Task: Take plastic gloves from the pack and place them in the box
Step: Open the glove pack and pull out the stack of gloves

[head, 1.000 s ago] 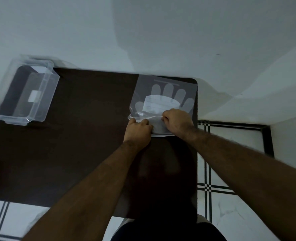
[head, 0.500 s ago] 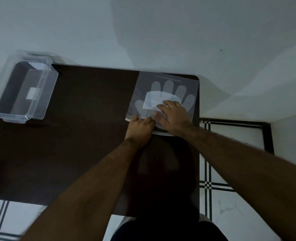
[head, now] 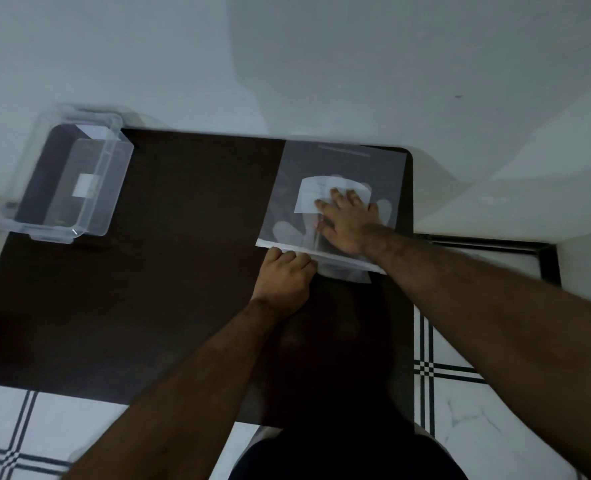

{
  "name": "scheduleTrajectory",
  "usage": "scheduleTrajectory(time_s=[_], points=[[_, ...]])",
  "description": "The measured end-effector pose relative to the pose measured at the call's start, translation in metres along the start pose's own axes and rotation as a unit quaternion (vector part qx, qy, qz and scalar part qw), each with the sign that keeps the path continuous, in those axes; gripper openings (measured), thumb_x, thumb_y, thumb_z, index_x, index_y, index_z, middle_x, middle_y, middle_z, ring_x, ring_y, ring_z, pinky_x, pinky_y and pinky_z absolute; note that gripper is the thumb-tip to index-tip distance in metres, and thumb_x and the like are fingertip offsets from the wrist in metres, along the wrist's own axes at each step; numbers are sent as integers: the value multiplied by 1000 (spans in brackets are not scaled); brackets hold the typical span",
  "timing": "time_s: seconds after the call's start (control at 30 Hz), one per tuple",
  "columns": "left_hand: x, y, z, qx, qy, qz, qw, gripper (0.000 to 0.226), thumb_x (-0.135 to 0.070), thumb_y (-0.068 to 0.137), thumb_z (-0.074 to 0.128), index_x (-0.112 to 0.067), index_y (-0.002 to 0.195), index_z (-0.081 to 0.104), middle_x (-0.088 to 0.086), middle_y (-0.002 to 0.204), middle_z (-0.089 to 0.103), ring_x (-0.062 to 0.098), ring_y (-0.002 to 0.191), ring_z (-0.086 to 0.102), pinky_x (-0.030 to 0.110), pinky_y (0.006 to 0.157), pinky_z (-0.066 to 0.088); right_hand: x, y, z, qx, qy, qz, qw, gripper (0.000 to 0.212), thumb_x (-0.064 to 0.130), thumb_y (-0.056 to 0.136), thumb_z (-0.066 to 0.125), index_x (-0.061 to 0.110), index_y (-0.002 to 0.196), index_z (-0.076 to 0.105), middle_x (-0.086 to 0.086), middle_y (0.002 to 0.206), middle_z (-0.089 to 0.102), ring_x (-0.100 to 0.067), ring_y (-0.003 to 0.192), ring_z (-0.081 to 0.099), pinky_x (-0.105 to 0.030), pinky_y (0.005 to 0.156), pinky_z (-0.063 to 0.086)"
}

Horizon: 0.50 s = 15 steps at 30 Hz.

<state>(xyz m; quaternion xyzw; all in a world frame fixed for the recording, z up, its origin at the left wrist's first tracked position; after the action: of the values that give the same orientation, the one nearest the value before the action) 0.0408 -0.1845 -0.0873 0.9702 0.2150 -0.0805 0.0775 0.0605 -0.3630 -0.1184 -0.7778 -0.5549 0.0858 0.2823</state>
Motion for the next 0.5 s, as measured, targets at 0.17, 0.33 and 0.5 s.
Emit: scheduleTrajectory(time_s=[0.17,0.33,0.5], points=[[-7,-33,0,-1,-11,2,1000,19,-21,89,73,-16,107,77,2,97,75,26,82,68,42,82,46,1,5,7,-16,-39,-37,998,84,72,98,46,40,166,8,-5,178,-3,-42,162,1,-77,121,13],[-17,-70,-1,-22,-23,3,999,17,-18,87,69,-15,103,77,1,95,74,25,76,64,40,79,40,5,8,11,-24,-60,-35,997,86,71,99,44,39,167,3,-5,178,-7,-42,162,-1,-76,122,12],[-28,-112,-1,-49,-30,4,998,17,-12,82,77,-13,99,77,3,90,72,28,73,62,40,76,39,9,4,11,-46,-84,-40,995,80,70,100,40,36,167,10,-8,178,0,-43,162,4,-74,124,10]])
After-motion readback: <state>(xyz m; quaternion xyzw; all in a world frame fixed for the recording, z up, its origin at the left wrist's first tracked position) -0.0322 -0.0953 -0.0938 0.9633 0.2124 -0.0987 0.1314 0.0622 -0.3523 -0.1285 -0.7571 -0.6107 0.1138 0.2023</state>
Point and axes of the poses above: each hand's wrist, its own y-axis towards the middle knuckle, its own z-axis out of the palm, x = y × z, the point moved 7 cm from there along y, towards the middle knuckle
